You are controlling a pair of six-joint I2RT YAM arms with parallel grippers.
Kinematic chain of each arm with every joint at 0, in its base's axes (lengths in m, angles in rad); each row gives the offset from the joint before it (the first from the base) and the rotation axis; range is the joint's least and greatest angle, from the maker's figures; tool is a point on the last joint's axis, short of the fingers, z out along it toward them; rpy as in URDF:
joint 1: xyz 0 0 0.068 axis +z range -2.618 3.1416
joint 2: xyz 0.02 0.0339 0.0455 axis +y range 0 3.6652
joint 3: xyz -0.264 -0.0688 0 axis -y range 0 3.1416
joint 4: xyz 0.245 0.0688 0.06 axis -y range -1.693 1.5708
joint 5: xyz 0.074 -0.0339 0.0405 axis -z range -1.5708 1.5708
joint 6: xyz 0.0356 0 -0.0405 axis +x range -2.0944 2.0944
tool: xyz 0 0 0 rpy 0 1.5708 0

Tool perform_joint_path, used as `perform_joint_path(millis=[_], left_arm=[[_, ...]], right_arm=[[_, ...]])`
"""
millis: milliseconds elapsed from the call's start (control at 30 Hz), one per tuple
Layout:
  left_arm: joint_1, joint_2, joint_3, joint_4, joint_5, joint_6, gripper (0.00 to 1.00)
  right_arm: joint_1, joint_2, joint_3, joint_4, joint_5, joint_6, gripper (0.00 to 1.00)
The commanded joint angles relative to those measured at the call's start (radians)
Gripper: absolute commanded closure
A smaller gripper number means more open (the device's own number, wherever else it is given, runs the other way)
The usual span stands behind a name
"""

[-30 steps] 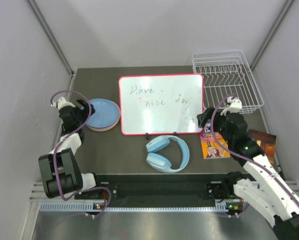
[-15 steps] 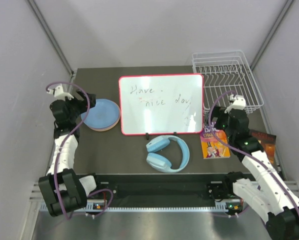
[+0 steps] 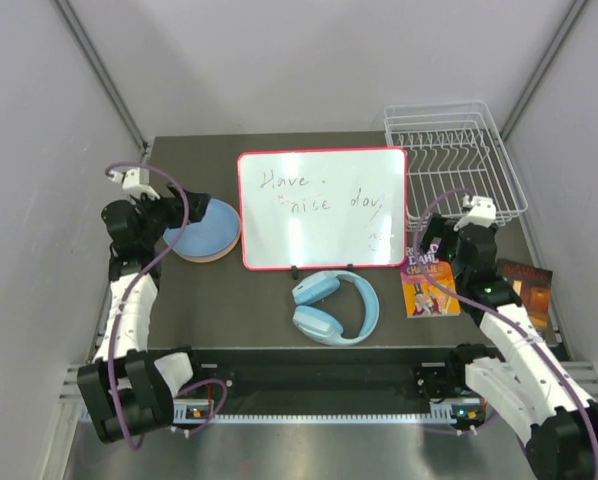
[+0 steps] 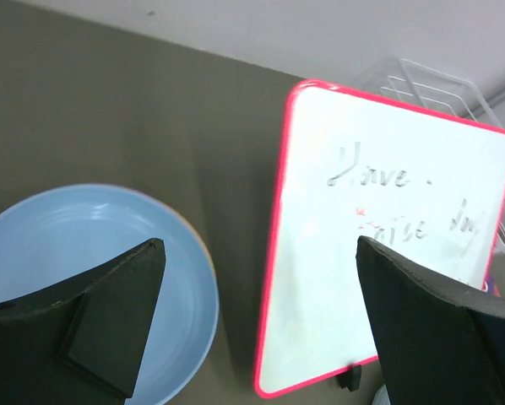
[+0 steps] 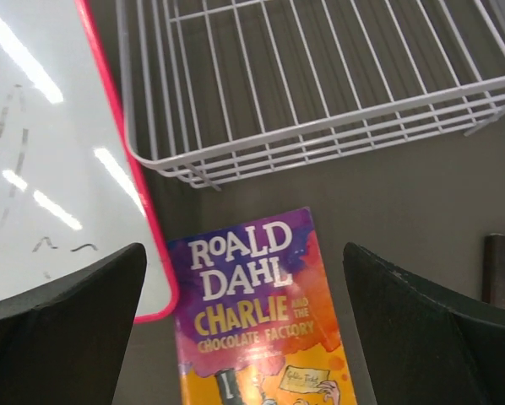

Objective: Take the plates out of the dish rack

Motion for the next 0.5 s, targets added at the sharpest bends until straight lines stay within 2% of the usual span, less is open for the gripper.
perform_joint_path(millis=[0, 67, 233, 333, 467], left_arm=[[-0.057, -0.1, -0.036, 0.124, 0.028, 0.07, 0.01], [-0.099, -0.109, -0.055, 0.13, -0.017, 0.107, 0.01], [-0.266, -0.114, -0.069, 0.042, -0.296, 0.227, 0.01], [-0.323, -0.116, -0.092, 0.061, -0.35, 0.224, 0.01], [-0.338, -0.157, -0.112, 0.043, -0.395, 0.233, 0.01]], right_arm=[[-0.015, 0.023, -0.087, 0.211, 0.133, -0.093, 0.01], [-0.015, 0.02, -0.129, 0.322, 0.164, -0.107, 0.0], [-0.015, -0.021, -0.241, 0.472, 0.22, -0.123, 0.0], [-0.013, -0.04, -0.282, 0.523, 0.26, -0.138, 0.0], [-0.013, -0.044, -0.298, 0.544, 0.263, -0.146, 0.0]])
